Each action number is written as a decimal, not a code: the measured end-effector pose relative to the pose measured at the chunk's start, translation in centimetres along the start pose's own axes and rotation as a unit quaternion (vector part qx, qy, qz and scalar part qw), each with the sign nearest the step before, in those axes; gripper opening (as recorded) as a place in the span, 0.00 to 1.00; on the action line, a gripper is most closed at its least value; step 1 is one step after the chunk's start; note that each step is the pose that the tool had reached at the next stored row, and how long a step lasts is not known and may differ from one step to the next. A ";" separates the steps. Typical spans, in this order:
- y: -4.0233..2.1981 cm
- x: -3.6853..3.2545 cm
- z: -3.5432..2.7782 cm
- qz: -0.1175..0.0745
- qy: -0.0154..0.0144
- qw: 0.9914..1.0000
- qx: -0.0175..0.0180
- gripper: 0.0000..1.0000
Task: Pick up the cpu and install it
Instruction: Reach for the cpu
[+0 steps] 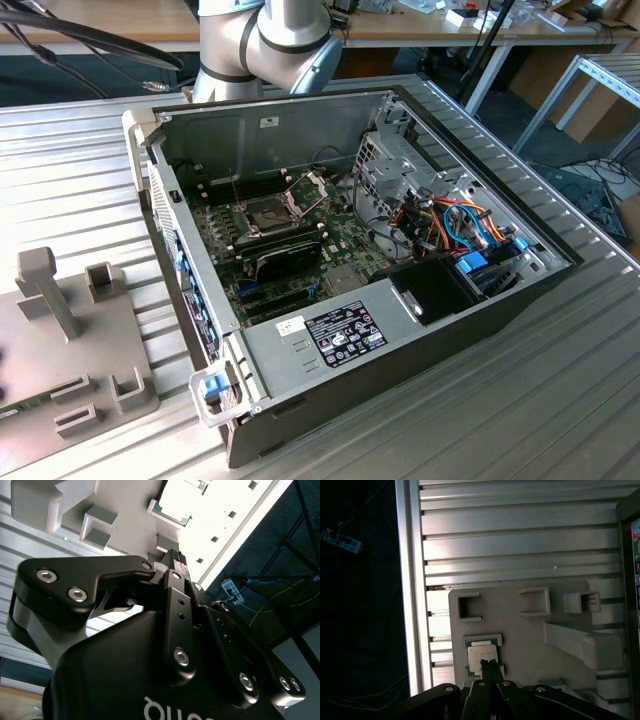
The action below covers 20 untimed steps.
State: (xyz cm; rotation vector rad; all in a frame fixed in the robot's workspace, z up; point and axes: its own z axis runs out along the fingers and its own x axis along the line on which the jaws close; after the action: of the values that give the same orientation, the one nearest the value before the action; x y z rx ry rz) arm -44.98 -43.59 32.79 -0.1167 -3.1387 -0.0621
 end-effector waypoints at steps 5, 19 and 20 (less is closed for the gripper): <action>-0.73 -0.05 0.02 0.000 0.000 1.000 0.001 0.11; -0.86 -0.06 0.88 0.000 0.000 1.000 0.005 0.11; -0.87 -0.04 0.96 0.000 0.000 1.000 0.005 0.11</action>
State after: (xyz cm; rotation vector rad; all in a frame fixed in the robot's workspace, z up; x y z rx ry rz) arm -45.00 -44.42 31.80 -0.1165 -3.1396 -0.0456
